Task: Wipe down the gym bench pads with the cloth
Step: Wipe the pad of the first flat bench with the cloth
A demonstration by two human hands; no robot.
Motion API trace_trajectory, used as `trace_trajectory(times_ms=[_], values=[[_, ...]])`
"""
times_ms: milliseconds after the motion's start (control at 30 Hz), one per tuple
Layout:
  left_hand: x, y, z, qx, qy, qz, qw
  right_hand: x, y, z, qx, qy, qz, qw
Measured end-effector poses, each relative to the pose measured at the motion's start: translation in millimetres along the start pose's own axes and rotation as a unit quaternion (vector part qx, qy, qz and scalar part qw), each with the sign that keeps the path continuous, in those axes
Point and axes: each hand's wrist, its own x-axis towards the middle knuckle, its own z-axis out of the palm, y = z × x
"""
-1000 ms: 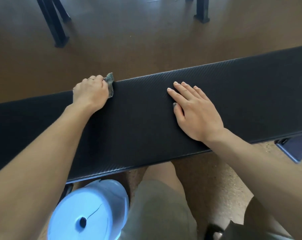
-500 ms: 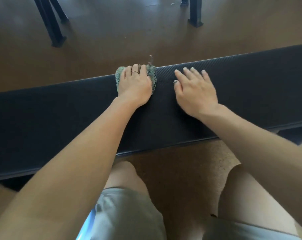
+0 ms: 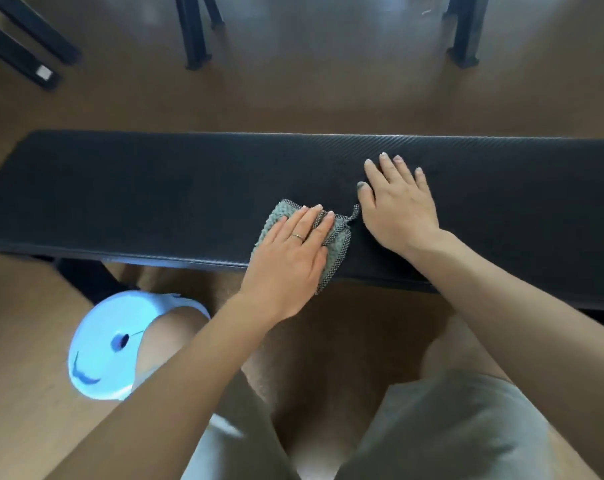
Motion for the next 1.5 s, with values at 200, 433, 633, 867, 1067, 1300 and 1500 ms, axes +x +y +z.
trace_trajectory(times_ms=[200, 433, 633, 867, 1067, 1300, 1500], values=[[70.6, -14.8, -5.7, -0.035, 0.007, -0.101, 0.994, -12.4, 2.4, 19.0, -0.034, 0.053, -0.070, 0.996], [2.7, 9.7, 14.9, -0.024, 0.069, -0.149, 0.986, -13.2, 0.1, 22.0, -0.038, 0.078, -0.071, 0.994], [-10.4, -17.3, 34.3, -0.065, 0.222, -0.319, 0.919, -9.1, 2.2, 20.0, -0.053, 0.073, -0.064, 0.994], [9.4, -55.3, 40.1, -0.360, 0.434, -0.513, 0.647, -9.0, -2.2, 22.3, -0.062, 0.082, -0.071, 0.992], [16.7, 3.8, 40.5, -0.500, 0.437, -0.542, 0.515, -9.3, -1.5, 22.7, -0.078, 0.075, -0.060, 0.992], [37.2, 122.4, 34.1, -0.525, 0.401, -0.512, 0.549, -8.4, 0.2, 22.8, -0.054, 0.073, -0.065, 0.994], [18.3, 133.5, 63.5, -0.362, 0.345, -0.421, 0.756, -8.3, 7.2, 20.2, -0.029, 0.063, -0.084, 0.994]])
